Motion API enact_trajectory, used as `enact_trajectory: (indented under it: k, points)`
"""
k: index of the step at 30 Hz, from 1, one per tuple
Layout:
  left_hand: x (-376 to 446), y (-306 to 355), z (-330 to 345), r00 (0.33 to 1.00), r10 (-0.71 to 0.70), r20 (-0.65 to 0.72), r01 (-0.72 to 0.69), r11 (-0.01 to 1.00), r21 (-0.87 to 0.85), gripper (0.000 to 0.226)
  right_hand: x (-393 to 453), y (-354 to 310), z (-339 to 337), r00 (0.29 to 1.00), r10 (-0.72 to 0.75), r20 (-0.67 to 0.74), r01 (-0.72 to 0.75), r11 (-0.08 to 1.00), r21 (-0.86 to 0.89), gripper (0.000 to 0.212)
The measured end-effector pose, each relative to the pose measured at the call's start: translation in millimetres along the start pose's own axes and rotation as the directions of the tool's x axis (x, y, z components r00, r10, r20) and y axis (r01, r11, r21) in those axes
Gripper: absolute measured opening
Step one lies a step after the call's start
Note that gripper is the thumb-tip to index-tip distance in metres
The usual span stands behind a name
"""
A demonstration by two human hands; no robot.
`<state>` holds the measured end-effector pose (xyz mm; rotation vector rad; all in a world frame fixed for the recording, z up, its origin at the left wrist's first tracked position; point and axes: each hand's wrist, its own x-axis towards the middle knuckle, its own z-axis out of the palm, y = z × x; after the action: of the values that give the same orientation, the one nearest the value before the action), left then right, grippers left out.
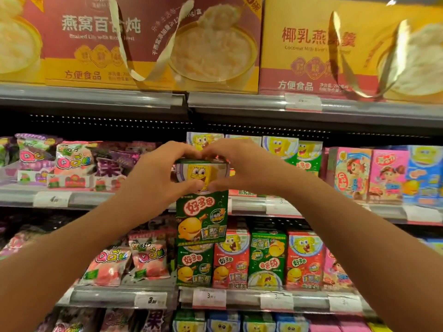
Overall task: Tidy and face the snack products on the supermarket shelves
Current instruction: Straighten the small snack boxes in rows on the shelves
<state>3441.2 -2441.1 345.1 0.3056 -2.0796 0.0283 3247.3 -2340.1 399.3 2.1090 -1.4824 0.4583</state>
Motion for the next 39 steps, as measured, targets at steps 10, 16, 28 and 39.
enact_trajectory:
  k: [10,16,28,39]
  points:
    - [-45,3,111,0.998,-0.034,0.044,0.027,0.988,0.15,0.056,-91,73,-70,0.943,0.331,-0.049,-0.333,0.942,-0.046,0.057]
    - [-64,-10,180,0.992,-0.079,0.094,0.029,0.894,0.447,0.068,-130,123,-114,0.87,0.478,-0.12,-0.483,0.876,-0.014,0.049]
    - [-51,-27,214,0.962,0.061,-0.266,0.075,0.878,0.472,0.043,-126,155,-103,0.878,0.436,-0.198,-0.465,0.876,-0.127,0.053]
    - [-50,-28,214,0.95,0.079,-0.302,0.079,0.874,0.479,0.037,-109,174,-81,0.88,0.458,-0.123,-0.474,0.858,-0.199,0.056]
